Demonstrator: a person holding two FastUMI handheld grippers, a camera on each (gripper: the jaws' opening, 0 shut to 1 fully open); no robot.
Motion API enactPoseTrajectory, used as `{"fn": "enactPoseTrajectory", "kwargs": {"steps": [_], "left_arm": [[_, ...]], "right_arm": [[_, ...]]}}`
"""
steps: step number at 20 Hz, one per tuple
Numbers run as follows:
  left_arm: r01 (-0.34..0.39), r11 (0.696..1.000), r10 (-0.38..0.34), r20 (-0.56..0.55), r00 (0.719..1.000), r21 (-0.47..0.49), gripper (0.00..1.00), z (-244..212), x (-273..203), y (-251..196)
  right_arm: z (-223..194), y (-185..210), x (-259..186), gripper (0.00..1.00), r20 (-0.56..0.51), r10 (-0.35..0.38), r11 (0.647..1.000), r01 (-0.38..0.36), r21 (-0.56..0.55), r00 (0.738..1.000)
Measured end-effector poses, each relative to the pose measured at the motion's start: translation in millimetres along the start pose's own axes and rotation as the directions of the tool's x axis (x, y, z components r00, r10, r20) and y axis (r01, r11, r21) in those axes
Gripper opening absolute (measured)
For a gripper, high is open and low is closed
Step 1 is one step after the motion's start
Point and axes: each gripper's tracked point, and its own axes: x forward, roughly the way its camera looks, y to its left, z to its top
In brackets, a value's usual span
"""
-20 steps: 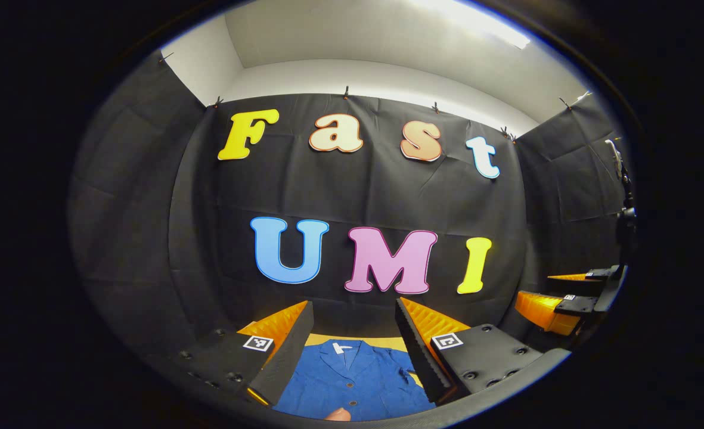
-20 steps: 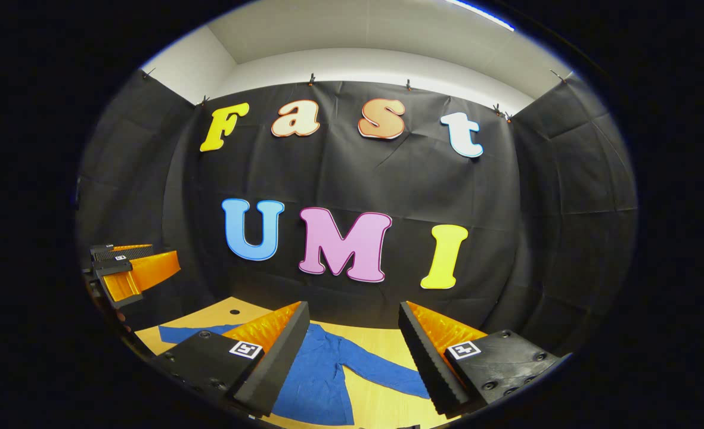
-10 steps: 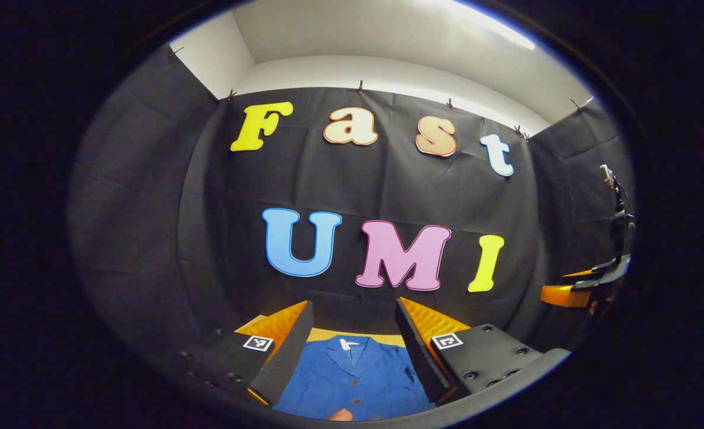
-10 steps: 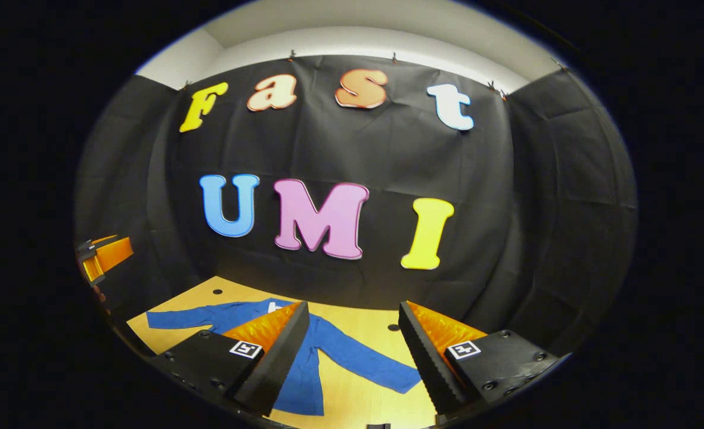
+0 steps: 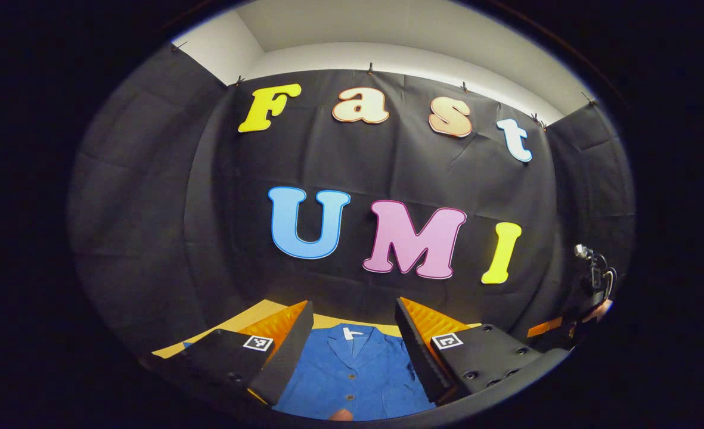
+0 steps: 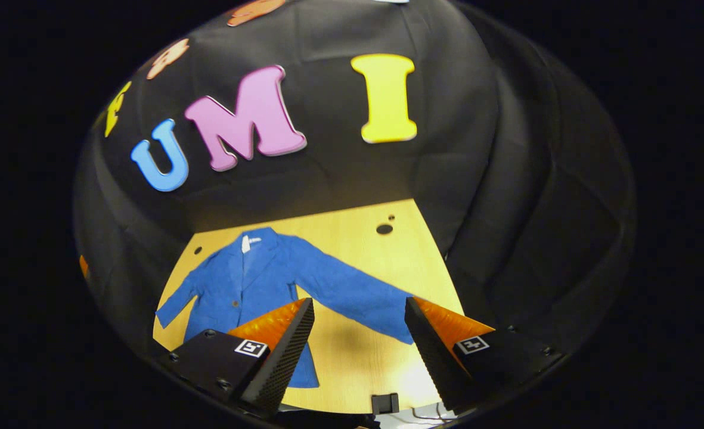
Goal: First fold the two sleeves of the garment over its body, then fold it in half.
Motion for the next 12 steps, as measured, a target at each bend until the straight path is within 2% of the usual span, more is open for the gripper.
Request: {"fn": "enactPoseTrajectory", "kwargs": {"steps": [1,3,5,8,12], "left_arm": [[-0.021,1.0,0.021,-0.019,1.0,-0.001,0.79,-6.7,9.4,0.0],[-0.047,0.999,0.046,-0.077,0.996,-0.015,0.79,-22.6,22.3,-4.2],[-0.07,0.996,0.063,-0.135,0.989,-0.046,0.79,-37.5,32.9,-9.8],[-0.114,0.991,0.102,-0.172,0.98,-0.065,0.79,-48.6,43.8,-12.6],[-0.142,0.989,0.134,-0.197,0.971,-0.031,0.79,-57.7,52.9,-16.6]], "right_arm": [[-19.0,-16.3,30.1,0.98,-0.095,-0.021,1.0,0.022,0.01,0.995],[-45.2,-42.6,72.4,0.99,-0.217,-0.04,0.998,0.05,0.043,0.975],[-72.2,-62.9,102.1,0.99,-0.332,-0.041,0.992,0.078,0.099,0.942],[-107.2,-89.6,143.1,0.99,-0.459,-0.036,0.978,0.126,0.168,0.888],[-140.4,-105.7,175.9,0.99,-0.55,-0.047,0.961,0.188,0.203,0.834]]}}
